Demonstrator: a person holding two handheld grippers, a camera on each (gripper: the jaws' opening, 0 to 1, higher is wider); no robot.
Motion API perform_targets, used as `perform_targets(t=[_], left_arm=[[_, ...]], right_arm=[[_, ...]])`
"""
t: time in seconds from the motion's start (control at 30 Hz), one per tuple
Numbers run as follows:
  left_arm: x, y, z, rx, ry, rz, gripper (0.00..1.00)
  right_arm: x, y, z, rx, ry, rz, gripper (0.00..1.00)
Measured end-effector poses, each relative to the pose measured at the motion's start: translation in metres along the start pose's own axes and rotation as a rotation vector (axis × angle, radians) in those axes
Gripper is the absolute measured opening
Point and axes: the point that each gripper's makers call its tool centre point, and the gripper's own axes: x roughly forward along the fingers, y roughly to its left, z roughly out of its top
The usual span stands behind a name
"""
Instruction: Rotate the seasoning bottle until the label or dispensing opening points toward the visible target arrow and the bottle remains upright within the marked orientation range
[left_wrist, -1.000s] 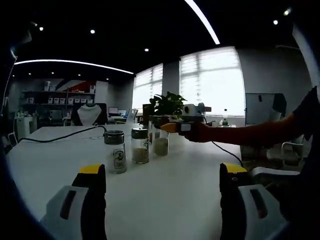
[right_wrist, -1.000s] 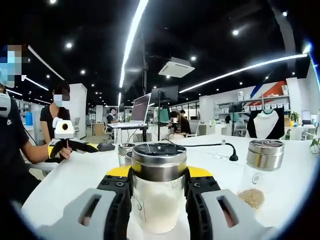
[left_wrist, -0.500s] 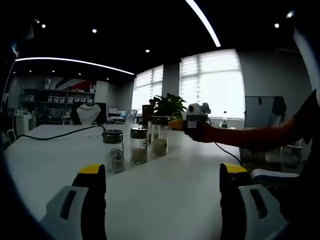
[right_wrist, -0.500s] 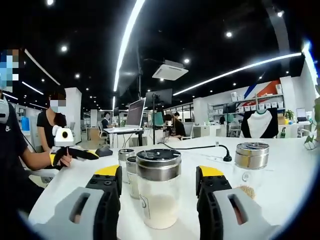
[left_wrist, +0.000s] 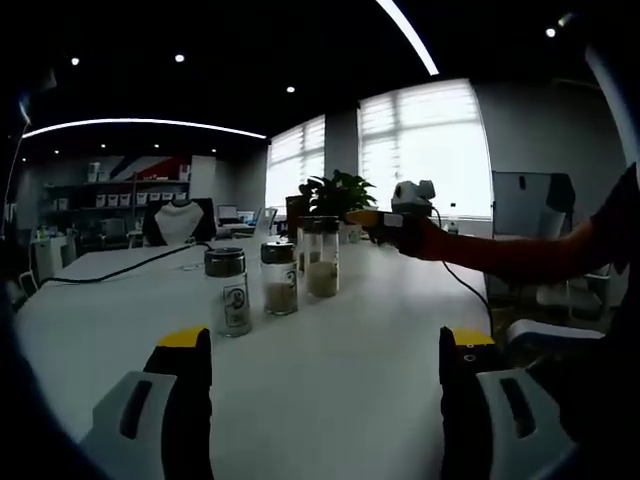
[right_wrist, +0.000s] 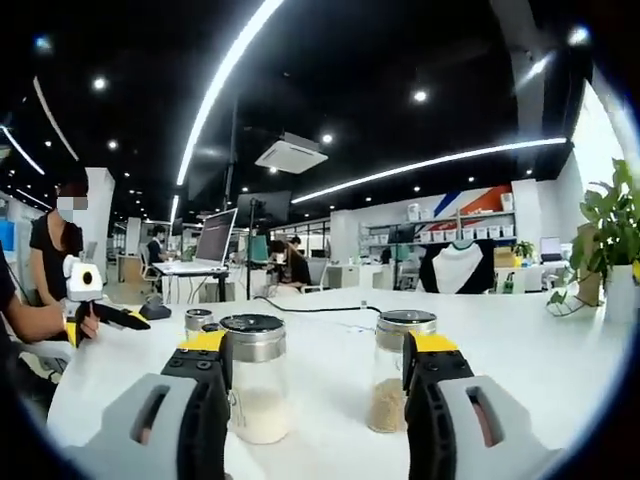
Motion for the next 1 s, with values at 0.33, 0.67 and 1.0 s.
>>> perform_targets(t=[0.33,0.67,1.0], left_arm=[[0.0,-0.003,-0.001,0.007,0.014,-0.015,1.0],[-0.002,0.0,-0.002,0.007,0.021,-0.009,1.0],[-0.002,0.0,-0.004,0.014,0.032,-0.014,1.0]], right_arm=[[0.015,-0.041,-0.025,-0.07,0.088,-0.175,0.74],[0.039,-0.061,-0.026,-0.096,0.059,-0.275,0.61],[0.052,-0.067,-0.028,-0.106,0.04,-0.333,0.49]])
